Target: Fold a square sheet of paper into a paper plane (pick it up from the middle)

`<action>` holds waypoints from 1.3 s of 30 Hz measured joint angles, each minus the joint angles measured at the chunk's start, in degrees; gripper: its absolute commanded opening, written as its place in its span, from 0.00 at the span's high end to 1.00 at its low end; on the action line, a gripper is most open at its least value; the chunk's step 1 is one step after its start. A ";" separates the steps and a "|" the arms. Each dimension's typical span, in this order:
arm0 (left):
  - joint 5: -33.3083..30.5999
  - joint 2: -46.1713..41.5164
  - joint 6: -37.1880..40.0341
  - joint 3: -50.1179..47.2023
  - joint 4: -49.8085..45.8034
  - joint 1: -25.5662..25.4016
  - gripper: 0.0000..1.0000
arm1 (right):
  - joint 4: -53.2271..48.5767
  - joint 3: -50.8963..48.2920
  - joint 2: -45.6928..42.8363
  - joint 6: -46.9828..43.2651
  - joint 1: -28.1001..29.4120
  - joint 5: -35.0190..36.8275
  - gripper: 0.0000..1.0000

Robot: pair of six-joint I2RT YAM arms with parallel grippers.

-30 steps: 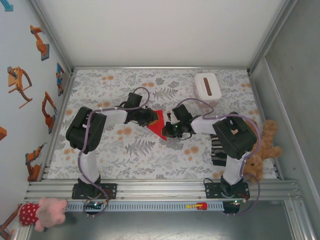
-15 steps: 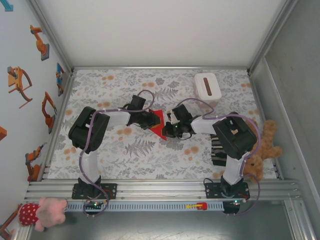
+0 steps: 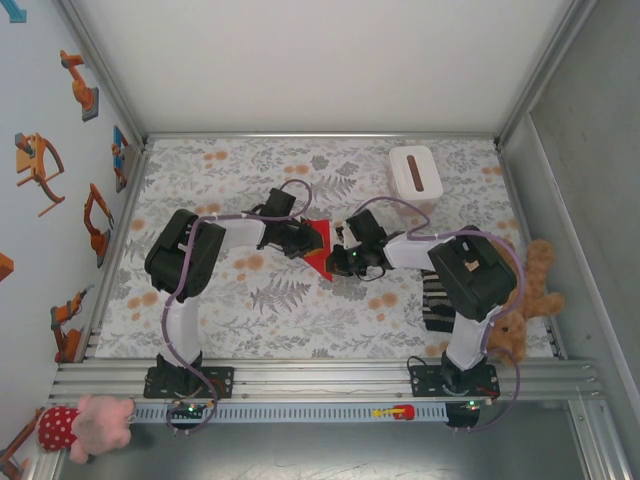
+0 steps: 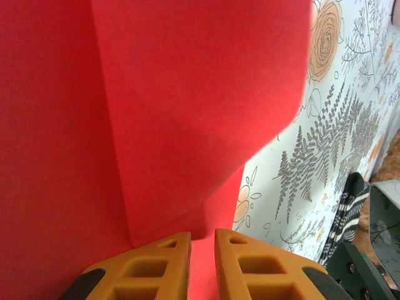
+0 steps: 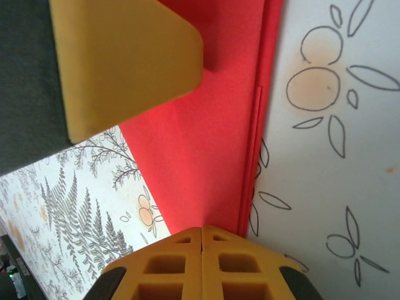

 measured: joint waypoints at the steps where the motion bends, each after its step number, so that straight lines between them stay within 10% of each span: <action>1: -0.13 0.00 -0.11 0.11 -0.20 -0.02 0.82 | 0.11 0.00 -0.17 0.37 0.00 -0.20 0.99; 39: -2.78 2.91 -2.38 8.28 -12.90 -0.66 0.83 | -4.39 -4.92 -5.33 -0.37 -0.11 -1.57 0.99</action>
